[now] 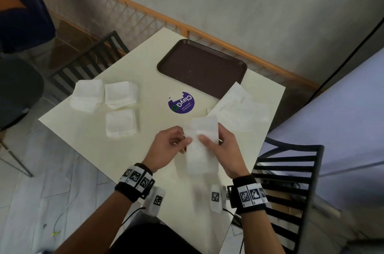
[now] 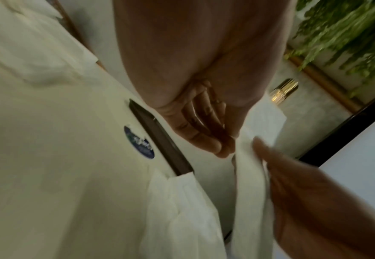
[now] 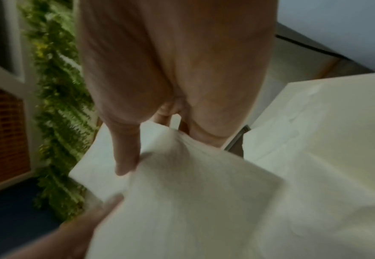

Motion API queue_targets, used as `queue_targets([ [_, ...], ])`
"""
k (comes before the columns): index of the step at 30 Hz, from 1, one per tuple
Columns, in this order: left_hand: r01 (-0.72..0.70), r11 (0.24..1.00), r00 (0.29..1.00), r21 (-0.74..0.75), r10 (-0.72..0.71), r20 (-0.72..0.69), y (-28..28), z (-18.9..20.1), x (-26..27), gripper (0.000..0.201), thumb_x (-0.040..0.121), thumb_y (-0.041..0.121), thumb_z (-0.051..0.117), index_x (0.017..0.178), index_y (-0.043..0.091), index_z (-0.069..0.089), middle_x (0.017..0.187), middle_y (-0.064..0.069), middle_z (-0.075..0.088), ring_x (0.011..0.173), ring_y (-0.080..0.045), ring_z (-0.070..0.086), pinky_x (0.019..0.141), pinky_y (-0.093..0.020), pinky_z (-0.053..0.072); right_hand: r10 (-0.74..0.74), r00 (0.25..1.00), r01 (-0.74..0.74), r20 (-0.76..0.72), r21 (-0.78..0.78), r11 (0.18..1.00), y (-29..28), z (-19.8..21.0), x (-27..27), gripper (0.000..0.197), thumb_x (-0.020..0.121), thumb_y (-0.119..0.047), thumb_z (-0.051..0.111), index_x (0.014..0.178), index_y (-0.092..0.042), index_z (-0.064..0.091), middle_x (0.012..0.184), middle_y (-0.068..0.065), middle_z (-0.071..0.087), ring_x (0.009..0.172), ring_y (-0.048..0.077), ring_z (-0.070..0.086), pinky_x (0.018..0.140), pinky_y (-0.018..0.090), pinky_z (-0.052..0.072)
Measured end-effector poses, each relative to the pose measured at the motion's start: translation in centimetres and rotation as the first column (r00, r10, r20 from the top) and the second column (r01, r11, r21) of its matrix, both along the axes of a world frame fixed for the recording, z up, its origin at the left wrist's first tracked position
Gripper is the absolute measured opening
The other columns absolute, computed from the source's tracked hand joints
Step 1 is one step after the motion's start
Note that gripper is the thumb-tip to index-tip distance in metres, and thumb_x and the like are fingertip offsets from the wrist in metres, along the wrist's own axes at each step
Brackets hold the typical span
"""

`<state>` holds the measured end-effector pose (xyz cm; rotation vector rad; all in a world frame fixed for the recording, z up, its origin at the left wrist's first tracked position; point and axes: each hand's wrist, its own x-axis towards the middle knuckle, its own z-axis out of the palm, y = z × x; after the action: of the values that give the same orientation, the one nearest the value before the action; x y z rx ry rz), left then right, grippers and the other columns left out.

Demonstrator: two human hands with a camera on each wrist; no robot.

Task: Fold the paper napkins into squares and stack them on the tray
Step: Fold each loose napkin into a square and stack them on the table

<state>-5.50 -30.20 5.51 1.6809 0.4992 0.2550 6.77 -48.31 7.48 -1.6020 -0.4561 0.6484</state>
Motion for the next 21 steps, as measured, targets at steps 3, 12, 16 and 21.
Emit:
queue_targets([
  [3, -0.055, 0.998, 0.994, 0.021, 0.053, 0.1, 1.6, 3.3, -0.4, 0.011, 0.098, 0.009, 0.078, 0.097, 0.004, 0.068, 0.078, -0.015, 0.074, 0.065, -0.027, 0.069, 0.075, -0.037, 0.06, 0.041, 0.999, -0.042, 0.022, 0.052, 0.998, 1.6, 0.7, 0.1, 0.021, 0.097, -0.01, 0.084, 0.117, -0.014, 0.083, 0.113, 0.003, 0.084, 0.1, 0.019, 0.077, 0.087, 0.039, 0.062],
  [12, -0.034, 0.982, 0.954, 0.183, -0.023, 0.299, 8.5, 10.1, -2.8, 0.025, 0.096, -0.01, 0.072, 0.103, 0.012, 0.082, 0.107, -0.005, 0.07, 0.1, -0.026, 0.074, 0.086, -0.036, 0.062, 0.061, 0.992, -0.016, -0.11, 0.37, 0.929, 8.7, 3.4, -0.4, 0.028, 0.096, 0.015, 0.067, 0.103, -0.008, 0.081, 0.106, 0.033, 0.077, 0.089, 0.034, 0.073, 0.074, 0.035, 0.058],
  [16, -0.012, 0.988, 0.952, 0.155, -0.036, 0.305, 11.1, 11.2, -3.9, 0.02, 0.103, -0.009, 0.062, 0.106, 0.005, 0.076, 0.101, -0.001, 0.078, 0.094, -0.023, 0.077, 0.084, -0.035, 0.063, 0.086, 0.973, 0.009, -0.213, 0.413, 0.911, 12.4, 4.3, -1.5, 0.019, 0.093, 0.0, 0.068, 0.095, -0.013, 0.08, 0.107, 0.05, 0.062, 0.087, 0.039, 0.061, 0.068, 0.035, 0.049],
  [21, -0.072, 0.986, 0.945, 0.153, 0.019, 0.327, 14.2, 11.7, -5.3, 0.023, 0.101, -0.017, 0.055, 0.098, -0.002, 0.073, 0.089, -0.003, 0.072, 0.075, -0.007, 0.067, 0.076, -0.018, 0.055, 0.103, 0.953, 0.019, -0.284, 0.399, 0.917, 16.5, 5.1, -2.8, 0.013, 0.09, -0.008, 0.068, 0.083, -0.017, 0.075, 0.088, 0.016, 0.063, 0.075, 0.032, 0.054, 0.06, 0.031, 0.043],
])
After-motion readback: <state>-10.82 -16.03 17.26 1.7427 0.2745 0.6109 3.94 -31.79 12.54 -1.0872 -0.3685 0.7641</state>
